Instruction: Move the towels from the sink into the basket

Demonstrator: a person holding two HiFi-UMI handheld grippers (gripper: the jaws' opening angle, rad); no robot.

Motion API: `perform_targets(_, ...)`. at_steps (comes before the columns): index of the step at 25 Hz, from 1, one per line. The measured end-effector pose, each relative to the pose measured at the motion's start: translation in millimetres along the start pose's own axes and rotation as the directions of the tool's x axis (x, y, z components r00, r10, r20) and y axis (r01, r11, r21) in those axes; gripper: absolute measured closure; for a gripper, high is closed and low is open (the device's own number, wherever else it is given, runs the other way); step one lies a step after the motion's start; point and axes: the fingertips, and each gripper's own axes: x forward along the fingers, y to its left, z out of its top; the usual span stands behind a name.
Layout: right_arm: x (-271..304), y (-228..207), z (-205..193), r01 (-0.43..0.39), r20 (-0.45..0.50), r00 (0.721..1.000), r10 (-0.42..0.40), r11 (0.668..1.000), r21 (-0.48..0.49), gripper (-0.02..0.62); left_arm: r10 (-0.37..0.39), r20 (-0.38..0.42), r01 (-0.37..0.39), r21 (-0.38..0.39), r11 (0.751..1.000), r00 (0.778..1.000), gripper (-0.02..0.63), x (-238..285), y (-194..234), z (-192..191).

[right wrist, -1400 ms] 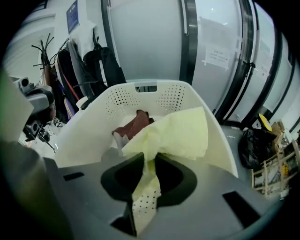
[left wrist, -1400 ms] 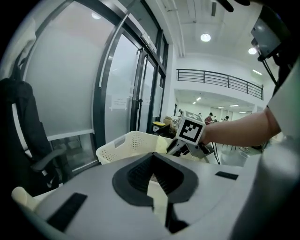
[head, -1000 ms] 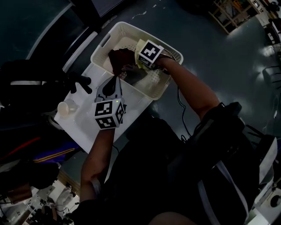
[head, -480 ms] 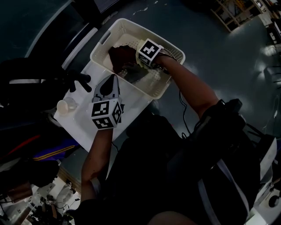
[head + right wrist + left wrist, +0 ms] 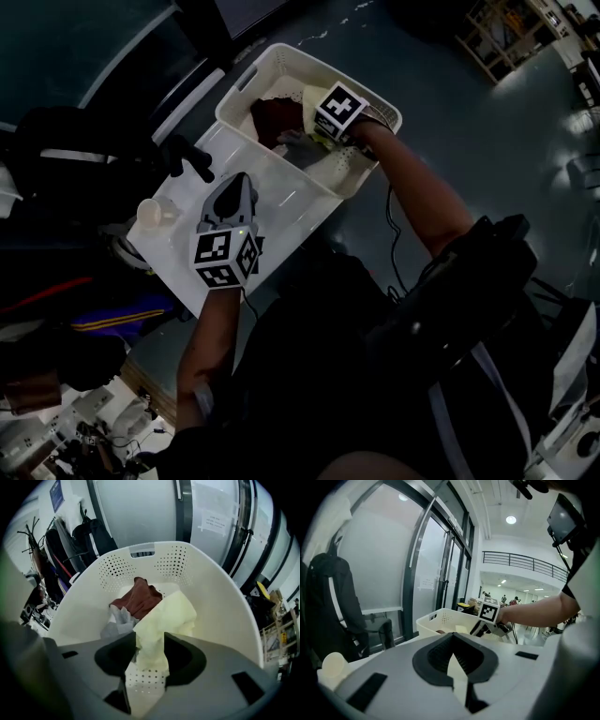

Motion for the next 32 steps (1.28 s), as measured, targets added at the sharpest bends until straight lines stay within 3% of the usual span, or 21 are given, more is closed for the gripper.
perform_targets(4, -35.6, 10.1, 2.0, 0.082, 0.042, 0.996, -0.082, 0.997, -0.008, 0.4, 0.032, 0.051, -0.03, -0.026, 0.999, 0.998, 0.598, -38.6, 8.5, 1.1)
perform_targets(8, -82.2, 38.9, 21.5, 0.127, 0.215, 0.968, -0.13, 0.992, 0.025, 0.42, 0.059, 0.097, -0.054, -0.056, 0.997, 0.994, 0.598, -81.2, 19.0, -1.8)
perform_targets(11, -118.9, 80.6, 39.6, 0.092, 0.385, 0.917, -0.102, 0.995, 0.045, 0.474, 0.086, 0.132, -0.08, -0.053, 0.995, 0.988, 0.598, -114.0, 31.6, -1.9)
perform_targets(15, -158.3, 145.7, 61.9, 0.042, 0.558, 0.829, -0.045, 0.999, 0.018, 0.542, 0.138, 0.193, -0.125, -0.077, 0.989, 0.971, 0.598, -154.9, 52.8, -1.0)
perform_targets(19, -194.8, 213.4, 83.5, -0.088, 0.726, 0.686, 0.049, 0.996, 0.016, 0.581, 0.154, 0.209, -0.143, -0.066, 0.988, 0.966, 0.598, -192.0, 65.3, -7.6)
perform_targets(20, -203.4, 225.5, 85.2, -0.099, 0.744, 0.665, 0.058, 0.995, 0.011, 0.583, 0.143, 0.214, -0.136, -0.048, 0.99, 0.966, 0.598, -197.5, 63.9, -7.1)
perform_targets(24, -218.9, 272.3, 76.4, -0.092, 0.76, 0.641, 0.104, 0.994, -0.059, 0.586, 0.13, 0.248, -0.124, -0.04, 0.991, 0.96, 0.598, -221.2, 56.2, -8.9)
perform_targets(27, -230.3, 306.2, 74.1, -0.118, 0.79, 0.584, 0.187, 0.982, -0.145, 0.586, 0.151, 0.264, -0.144, -0.045, 0.989, 0.953, 0.598, -236.3, 53.5, -9.6)
perform_targets(32, -233.3, 316.2, 67.5, -0.15, 0.807, 0.56, 0.185, 0.981, -0.121, 0.586, 0.148, 0.286, -0.147, -0.027, 0.989, 0.947, 0.598, -251.3, 40.4, -1.1)
